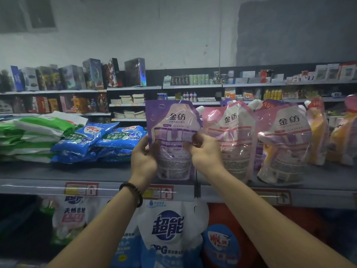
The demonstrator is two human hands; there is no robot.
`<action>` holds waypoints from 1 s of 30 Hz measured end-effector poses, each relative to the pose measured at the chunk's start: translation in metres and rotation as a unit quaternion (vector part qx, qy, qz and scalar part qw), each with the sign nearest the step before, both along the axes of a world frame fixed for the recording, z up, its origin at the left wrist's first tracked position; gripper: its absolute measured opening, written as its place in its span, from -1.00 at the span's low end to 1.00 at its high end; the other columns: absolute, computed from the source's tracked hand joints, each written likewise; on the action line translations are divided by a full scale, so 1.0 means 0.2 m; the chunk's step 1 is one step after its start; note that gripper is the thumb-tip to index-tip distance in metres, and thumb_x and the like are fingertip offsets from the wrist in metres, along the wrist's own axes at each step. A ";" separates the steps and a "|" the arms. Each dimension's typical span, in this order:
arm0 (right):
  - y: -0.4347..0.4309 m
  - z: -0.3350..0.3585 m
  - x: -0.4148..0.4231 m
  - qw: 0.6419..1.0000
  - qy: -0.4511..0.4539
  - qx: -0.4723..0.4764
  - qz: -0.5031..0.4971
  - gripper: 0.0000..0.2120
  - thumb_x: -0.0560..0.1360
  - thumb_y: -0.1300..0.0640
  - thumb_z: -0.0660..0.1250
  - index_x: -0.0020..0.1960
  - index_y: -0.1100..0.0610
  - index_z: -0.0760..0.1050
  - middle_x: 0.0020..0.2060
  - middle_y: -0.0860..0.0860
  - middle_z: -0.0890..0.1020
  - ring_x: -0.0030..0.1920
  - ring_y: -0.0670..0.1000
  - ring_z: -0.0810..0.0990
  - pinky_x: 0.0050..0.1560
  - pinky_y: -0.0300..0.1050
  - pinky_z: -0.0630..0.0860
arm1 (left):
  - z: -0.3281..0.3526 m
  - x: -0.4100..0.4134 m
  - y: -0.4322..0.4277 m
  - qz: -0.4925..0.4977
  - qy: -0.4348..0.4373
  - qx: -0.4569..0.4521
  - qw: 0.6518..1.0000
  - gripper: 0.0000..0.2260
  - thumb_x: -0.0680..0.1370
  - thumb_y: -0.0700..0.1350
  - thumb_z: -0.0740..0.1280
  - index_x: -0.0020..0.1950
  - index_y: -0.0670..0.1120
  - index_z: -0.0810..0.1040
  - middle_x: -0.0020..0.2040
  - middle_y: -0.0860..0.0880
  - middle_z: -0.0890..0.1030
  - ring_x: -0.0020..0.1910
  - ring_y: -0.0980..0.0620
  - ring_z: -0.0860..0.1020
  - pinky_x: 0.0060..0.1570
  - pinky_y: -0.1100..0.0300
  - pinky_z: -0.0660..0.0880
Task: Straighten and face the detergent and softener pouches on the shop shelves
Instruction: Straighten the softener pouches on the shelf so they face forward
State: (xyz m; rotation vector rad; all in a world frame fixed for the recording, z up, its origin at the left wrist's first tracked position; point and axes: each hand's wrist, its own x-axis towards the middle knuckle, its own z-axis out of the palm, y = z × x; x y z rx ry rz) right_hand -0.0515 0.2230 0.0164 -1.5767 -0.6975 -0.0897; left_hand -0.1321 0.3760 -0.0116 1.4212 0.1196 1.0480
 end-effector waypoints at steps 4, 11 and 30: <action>0.03 0.00 0.04 0.999 -0.011 -0.040 -0.013 -0.88 0.62 0.09 0.46 0.15 -0.05 0.67 -0.01 -0.18 0.76 0.03 -0.05 0.72 0.10 0.12 0.71 | -0.01 0.02 0.02 0.025 0.034 -0.020 0.999 -0.92 0.70 -0.12 0.36 0.11 0.00 0.65 -0.05 -0.13 0.78 -0.06 -0.12 0.73 0.03 -0.06 0.70; 0.03 0.03 0.07 0.999 0.001 -0.054 0.003 -0.86 0.56 0.05 0.51 0.12 -0.05 0.65 -0.02 -0.15 0.76 0.04 -0.01 0.72 0.14 0.16 0.70 | 0.01 0.01 0.04 0.034 0.083 -0.028 0.996 -0.92 0.65 0.03 0.41 0.12 0.08 0.65 -0.04 -0.10 0.79 0.04 -0.16 0.75 0.15 -0.24 0.67; -0.31 0.11 0.00 1.000 0.009 -0.018 0.017 -0.82 0.55 0.11 0.55 0.12 0.00 0.62 -0.05 -0.07 0.76 -0.01 -0.04 0.75 0.06 0.10 0.73 | 0.11 -0.11 -0.27 0.321 0.030 0.241 0.915 -0.62 0.53 -0.06 0.46 0.29 -0.04 0.43 0.20 0.04 0.41 0.22 0.02 0.38 0.30 -0.10 0.43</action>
